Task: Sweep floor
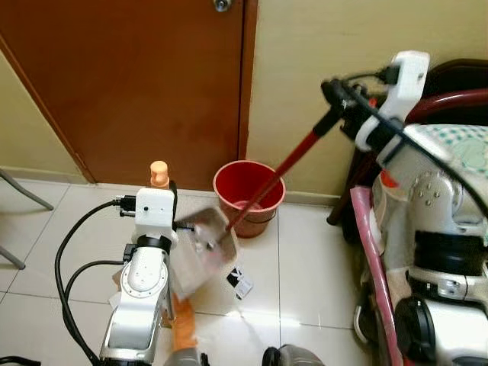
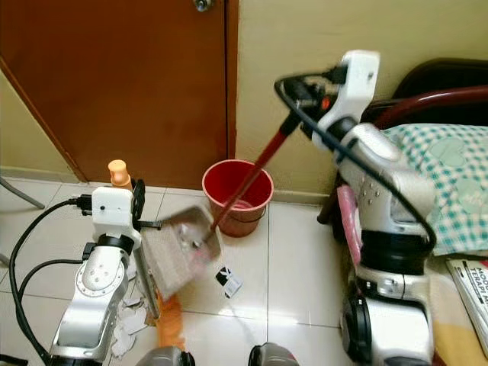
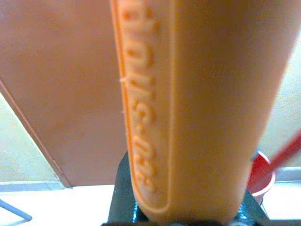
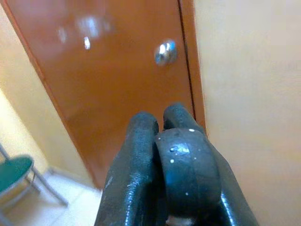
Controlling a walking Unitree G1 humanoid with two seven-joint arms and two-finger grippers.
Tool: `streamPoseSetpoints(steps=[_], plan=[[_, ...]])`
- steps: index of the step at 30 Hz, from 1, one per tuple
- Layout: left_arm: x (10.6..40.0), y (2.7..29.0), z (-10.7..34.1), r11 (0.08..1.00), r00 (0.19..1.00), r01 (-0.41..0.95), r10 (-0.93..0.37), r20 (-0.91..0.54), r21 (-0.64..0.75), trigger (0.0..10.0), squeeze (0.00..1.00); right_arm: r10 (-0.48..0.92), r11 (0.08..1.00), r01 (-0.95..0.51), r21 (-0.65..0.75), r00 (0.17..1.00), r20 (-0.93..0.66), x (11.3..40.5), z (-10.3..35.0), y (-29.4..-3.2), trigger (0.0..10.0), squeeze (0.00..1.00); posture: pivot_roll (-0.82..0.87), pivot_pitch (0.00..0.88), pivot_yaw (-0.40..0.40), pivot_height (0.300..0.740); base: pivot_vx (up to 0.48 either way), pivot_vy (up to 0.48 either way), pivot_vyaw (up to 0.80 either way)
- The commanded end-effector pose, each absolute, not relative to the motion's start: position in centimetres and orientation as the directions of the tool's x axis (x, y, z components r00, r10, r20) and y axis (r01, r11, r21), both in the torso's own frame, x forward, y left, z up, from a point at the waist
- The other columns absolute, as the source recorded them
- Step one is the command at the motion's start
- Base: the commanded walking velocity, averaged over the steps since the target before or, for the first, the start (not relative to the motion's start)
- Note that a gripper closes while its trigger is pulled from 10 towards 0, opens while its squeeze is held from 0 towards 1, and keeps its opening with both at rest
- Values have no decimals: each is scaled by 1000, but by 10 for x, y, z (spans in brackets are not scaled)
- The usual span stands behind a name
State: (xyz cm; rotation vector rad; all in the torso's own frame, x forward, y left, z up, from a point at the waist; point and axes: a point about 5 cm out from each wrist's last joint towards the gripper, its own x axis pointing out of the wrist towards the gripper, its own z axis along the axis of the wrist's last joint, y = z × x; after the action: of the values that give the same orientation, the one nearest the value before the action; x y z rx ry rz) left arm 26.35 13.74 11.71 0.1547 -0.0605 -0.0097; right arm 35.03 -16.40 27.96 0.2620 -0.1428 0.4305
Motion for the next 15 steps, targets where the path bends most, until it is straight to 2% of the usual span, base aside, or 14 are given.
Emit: streamPoseSetpoints(steps=[1,4,6,8,10,15], plan=[[266,134,119,990,997,17,-27,68,143,10000,0,322,891,-398,217,893,315,351,305,-176,10000,0,-20,83,-29,740,0,0,0],[267,134,120,990,997,17,-27,70,141,10000,0,193,916,-305,259,904,381,359,321,-189,10000,0,-18,83,-29,740,0,0,0],[268,135,121,991,997,11,-21,72,135,10000,0,112,936,-247,249,883,456,362,338,-195,10000,0,-10,85,-29,740,0,0,0],[267,135,121,991,997,9,-19,72,132,10000,0,99,945,-231,231,877,471,363,342,-196,10000,0,-10,85,-29,740,0,0,0],[267,134,125,994,995,-1,-11,104,111,10000,0,91,970,-194,148,850,519,363,350,-192,10000,0,-10,85,-29,740,0,0,0],[267,133,131,995,992,1,-15,129,104,10000,0,143,985,-174,0,809,570,367,354,-168,10000,0,4,89,-35,740,0,0,0]])
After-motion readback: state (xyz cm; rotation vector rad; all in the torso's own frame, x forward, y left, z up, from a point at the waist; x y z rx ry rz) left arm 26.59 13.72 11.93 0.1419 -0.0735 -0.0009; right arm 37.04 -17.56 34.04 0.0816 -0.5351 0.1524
